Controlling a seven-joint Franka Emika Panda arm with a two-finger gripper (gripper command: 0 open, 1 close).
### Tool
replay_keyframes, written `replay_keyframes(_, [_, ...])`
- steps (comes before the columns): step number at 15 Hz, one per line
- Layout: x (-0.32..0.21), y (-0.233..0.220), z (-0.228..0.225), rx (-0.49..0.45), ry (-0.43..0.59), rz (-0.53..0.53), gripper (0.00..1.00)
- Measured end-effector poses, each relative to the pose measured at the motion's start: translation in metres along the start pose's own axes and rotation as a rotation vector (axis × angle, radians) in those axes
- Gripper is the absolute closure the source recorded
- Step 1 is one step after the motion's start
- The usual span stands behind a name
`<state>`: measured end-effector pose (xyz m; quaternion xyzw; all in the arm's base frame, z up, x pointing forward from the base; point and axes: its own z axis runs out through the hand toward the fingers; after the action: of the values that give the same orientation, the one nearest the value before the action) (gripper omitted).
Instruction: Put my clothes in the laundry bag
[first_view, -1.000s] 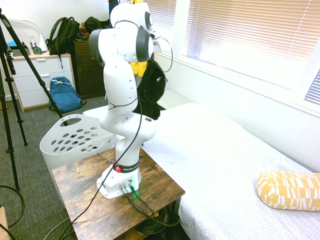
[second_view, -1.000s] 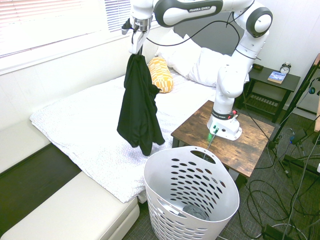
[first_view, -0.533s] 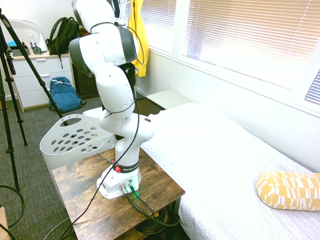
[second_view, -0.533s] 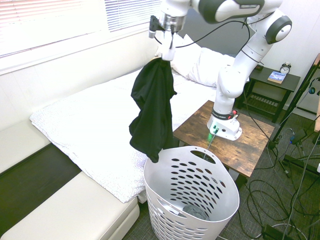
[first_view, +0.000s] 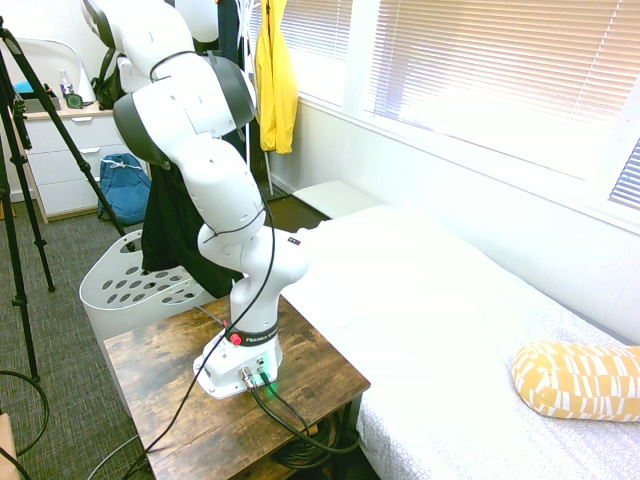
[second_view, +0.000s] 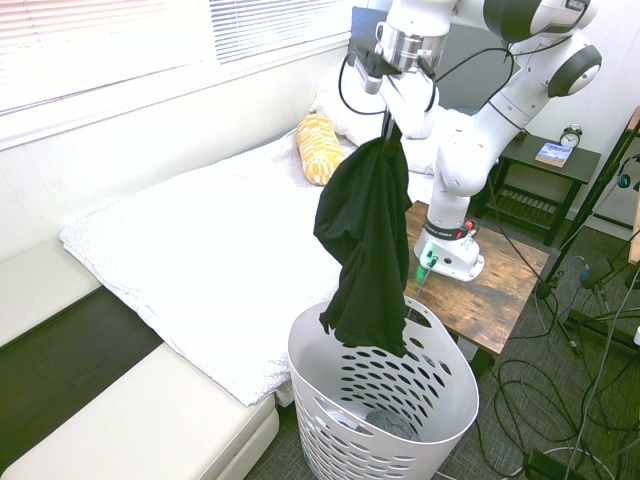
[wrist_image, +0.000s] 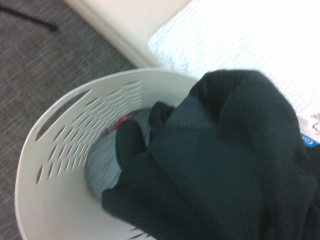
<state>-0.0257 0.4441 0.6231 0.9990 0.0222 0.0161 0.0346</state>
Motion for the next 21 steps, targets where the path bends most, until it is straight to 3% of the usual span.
replay_keyframes(2, [-0.015,-0.018,0.067,-0.034,-0.076,-0.013,1.00])
replay_keyframes(7, [-0.026,-0.033,0.181,-0.072,-0.184,0.003,1.00])
replay_keyframes(8, [-0.025,-0.031,0.208,-0.092,-0.197,0.009,0.00])
replay_keyframes(11, [-0.017,-0.030,0.244,-0.126,-0.235,0.007,0.00])
replay_keyframes(18, [-0.002,-0.031,0.246,-0.125,-0.228,0.012,0.00])
replay_keyframes(21, [0.041,-0.019,0.239,-0.130,-0.178,0.069,0.00])
